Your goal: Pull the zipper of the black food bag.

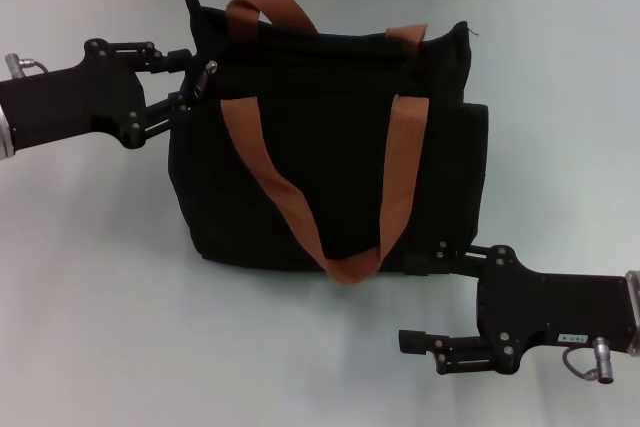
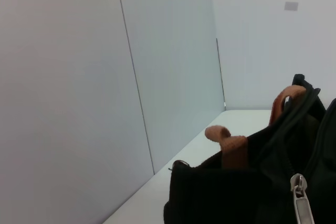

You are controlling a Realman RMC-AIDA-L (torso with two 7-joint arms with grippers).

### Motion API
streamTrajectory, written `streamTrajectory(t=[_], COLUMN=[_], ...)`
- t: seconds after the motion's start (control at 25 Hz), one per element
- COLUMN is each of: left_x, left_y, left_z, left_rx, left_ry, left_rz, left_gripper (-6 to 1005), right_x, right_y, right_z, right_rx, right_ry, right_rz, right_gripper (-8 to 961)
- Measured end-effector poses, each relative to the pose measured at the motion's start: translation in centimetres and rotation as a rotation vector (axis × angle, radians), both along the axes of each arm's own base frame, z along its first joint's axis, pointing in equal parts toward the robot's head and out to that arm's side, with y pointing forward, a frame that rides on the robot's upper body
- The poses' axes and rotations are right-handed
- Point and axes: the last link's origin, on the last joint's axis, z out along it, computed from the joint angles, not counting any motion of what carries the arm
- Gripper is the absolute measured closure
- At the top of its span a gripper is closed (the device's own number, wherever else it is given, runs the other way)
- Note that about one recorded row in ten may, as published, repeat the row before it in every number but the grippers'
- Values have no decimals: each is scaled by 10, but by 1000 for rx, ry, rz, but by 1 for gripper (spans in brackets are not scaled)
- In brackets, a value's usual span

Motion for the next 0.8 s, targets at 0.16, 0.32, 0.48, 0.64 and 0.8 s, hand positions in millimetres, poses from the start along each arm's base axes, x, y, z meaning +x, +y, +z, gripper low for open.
streamTrajectory(t=[0.16,0.32,0.48,0.64,0.8], left_x=[1,2,2,0,-1], left_y=[-1,-1,-2,-8,-13], left_z=[-2,-3,-4,3,10], left_rx=[0,2,0,12,27], left_ry=[-4,-3,-6,-44,-78], left_rz=[-3,-9,-16,-22,-32], left_gripper=[599,734,872,978,977], right_x=[0,-1,-1,-2,-7], right_y=[1,1,0,0,2], right_z=[0,0,0,0,2], right_rx=[0,-1,-3,-3,-1], right_ry=[0,1,3,9,42], right_rz=[2,3,3,3,10], right_gripper=[149,149,149,149,150])
